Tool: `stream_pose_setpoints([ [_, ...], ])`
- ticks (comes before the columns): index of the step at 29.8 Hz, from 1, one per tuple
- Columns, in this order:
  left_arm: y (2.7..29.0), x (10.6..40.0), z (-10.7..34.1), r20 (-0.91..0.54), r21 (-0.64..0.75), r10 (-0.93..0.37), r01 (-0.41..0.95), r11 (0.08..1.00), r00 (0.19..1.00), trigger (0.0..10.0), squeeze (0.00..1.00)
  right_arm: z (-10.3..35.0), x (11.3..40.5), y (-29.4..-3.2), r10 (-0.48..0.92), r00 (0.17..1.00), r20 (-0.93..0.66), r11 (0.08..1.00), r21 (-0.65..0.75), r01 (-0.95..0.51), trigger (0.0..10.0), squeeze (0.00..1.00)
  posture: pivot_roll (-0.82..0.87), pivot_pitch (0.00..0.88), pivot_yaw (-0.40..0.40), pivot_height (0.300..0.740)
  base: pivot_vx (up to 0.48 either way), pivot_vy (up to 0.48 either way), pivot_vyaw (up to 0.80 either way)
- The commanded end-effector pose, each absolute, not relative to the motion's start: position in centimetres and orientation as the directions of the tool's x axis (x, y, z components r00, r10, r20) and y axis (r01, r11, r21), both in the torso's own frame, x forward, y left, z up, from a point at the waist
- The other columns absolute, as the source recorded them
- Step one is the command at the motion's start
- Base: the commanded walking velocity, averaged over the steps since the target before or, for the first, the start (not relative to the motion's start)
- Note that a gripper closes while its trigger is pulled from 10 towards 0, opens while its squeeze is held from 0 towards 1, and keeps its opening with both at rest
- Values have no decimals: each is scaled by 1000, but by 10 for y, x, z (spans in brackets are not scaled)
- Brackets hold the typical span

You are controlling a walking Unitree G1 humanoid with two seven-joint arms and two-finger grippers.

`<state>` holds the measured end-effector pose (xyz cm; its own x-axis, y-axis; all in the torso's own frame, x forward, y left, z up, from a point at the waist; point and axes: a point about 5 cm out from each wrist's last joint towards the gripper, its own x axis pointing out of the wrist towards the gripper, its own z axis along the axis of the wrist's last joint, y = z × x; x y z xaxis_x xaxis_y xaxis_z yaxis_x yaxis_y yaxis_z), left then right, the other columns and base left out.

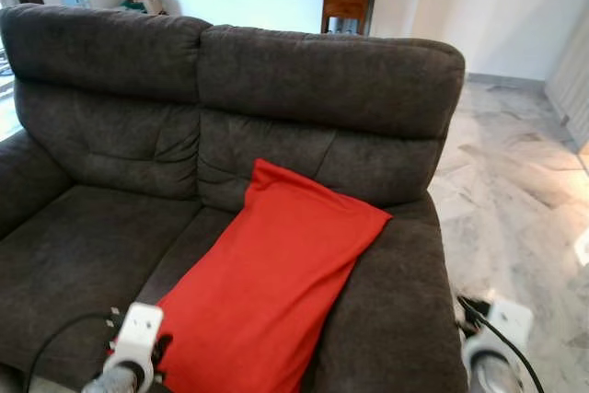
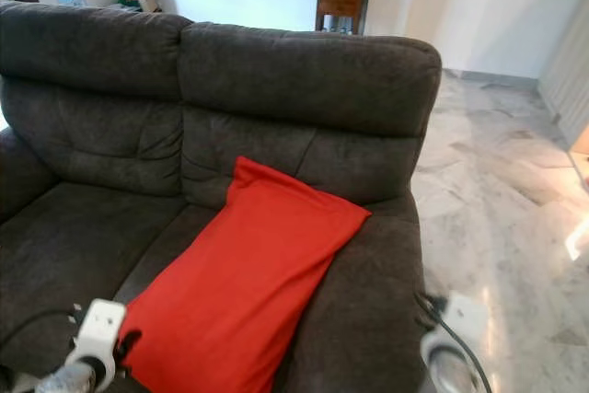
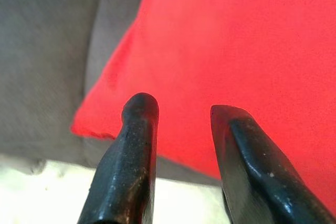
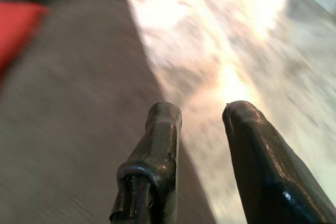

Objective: Move the pillow to the sofa from floor

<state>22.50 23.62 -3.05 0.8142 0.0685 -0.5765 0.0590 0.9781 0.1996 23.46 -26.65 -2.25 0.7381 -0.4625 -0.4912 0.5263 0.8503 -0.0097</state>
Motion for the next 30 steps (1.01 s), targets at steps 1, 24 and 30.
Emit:
stream_pose_setpoints([
  [1, 234, 217, -39, -609, 220, 74, 78, 972, 790, 10000, 0, -34, 222, -266, -471, 690, -550, 833, -20, 552, 10000, 0, 149, 0, 5, 740, 0, 0, 0],
  [24, 225, 166, -81, -762, 173, 125, 14, 985, 635, 10000, 0, -82, 167, -231, -273, 565, -778, 903, -4, 430, 10000, 0, 134, 0, 2, 740, 0, 0, 0],
  [30, 226, 162, -83, -774, 165, 128, 2, 986, 620, 10000, 0, -82, 170, -228, -256, 579, -774, 909, 10, 416, 10000, 0, 136, 0, -4, 740, 0, 0, 0],
])
